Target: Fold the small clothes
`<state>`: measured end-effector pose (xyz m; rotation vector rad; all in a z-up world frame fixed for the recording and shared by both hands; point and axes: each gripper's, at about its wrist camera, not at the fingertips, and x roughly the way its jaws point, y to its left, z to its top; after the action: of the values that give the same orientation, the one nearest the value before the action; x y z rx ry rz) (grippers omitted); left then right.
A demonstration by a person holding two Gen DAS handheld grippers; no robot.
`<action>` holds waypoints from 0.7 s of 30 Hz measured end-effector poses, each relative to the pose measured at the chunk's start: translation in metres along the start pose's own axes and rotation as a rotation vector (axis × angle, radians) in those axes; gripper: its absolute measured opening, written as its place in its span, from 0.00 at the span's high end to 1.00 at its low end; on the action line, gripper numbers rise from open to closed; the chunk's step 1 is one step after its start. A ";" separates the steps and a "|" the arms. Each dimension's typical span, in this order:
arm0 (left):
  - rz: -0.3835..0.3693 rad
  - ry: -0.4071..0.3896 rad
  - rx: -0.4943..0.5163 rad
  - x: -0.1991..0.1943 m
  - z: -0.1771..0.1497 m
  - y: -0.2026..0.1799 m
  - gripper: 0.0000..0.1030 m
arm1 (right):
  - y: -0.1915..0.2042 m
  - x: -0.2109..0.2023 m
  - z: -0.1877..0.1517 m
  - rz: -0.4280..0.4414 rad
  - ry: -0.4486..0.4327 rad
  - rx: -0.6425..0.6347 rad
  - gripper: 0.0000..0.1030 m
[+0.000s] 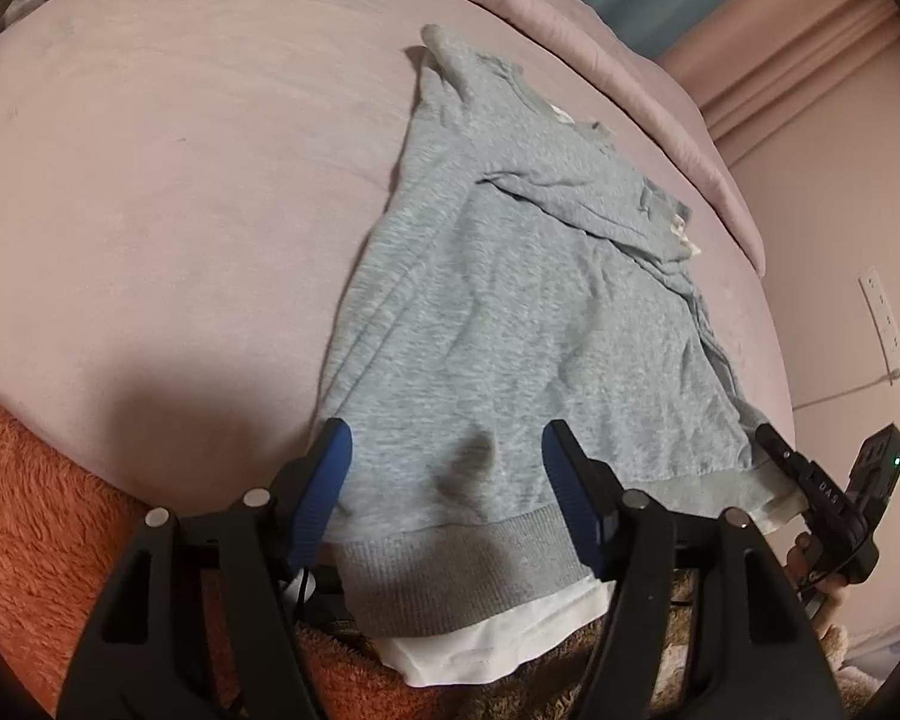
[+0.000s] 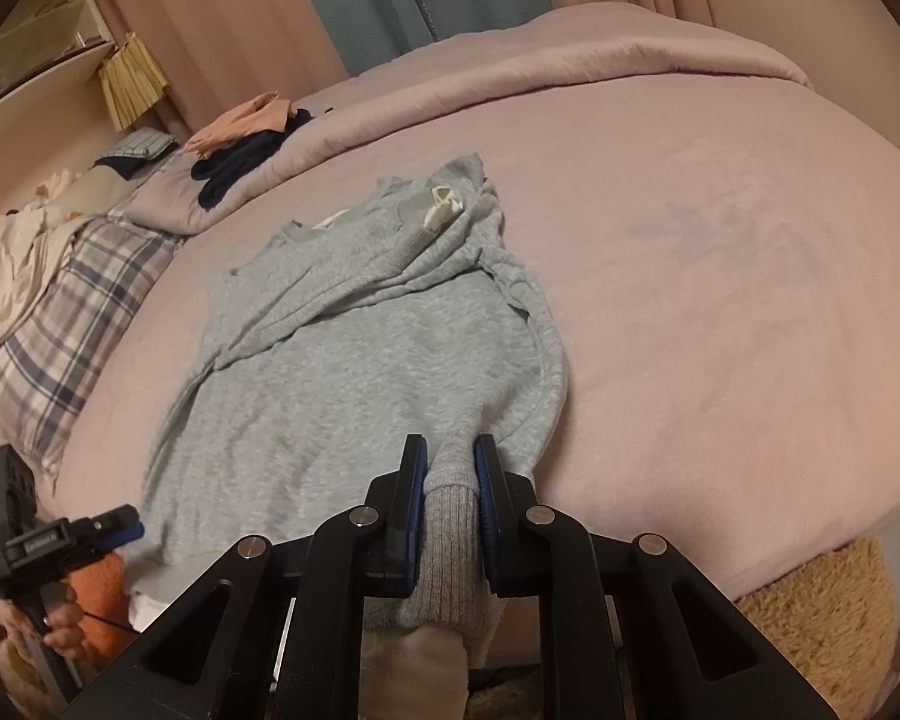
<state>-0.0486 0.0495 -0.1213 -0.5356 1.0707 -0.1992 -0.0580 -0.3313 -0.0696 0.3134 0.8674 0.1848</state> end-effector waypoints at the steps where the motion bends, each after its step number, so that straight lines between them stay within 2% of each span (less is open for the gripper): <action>1: 0.004 0.001 -0.006 0.000 0.001 0.001 0.36 | -0.001 0.000 0.000 0.002 0.001 0.001 0.83; 3: 0.056 -0.001 -0.012 -0.002 0.001 0.003 0.25 | 0.000 0.000 0.000 0.001 0.002 0.000 0.83; 5: 0.093 -0.014 -0.009 -0.003 0.001 0.007 0.24 | 0.000 -0.001 0.000 0.000 0.000 0.000 0.83; 9: 0.022 0.029 -0.058 0.000 0.001 0.015 0.25 | -0.001 0.000 0.000 0.002 0.002 0.007 0.83; 13: -0.038 0.085 -0.064 0.008 -0.003 0.012 0.26 | -0.001 0.000 0.000 -0.003 0.000 0.008 0.83; 15: -0.045 0.103 -0.079 0.012 -0.006 0.011 0.36 | 0.000 -0.001 0.000 -0.006 -0.002 0.008 0.83; 17: -0.012 0.092 -0.076 0.013 -0.008 0.010 0.46 | 0.001 -0.002 -0.001 -0.009 0.000 0.006 0.83; 19: -0.011 0.091 -0.077 0.014 -0.008 0.010 0.54 | 0.001 -0.001 -0.001 -0.012 0.002 0.001 0.83; 21: -0.030 0.089 -0.088 0.015 -0.009 0.013 0.70 | 0.001 0.000 -0.002 -0.012 0.004 0.003 0.83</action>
<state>-0.0501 0.0514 -0.1427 -0.6271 1.1626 -0.2043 -0.0594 -0.3305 -0.0701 0.3105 0.8737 0.1728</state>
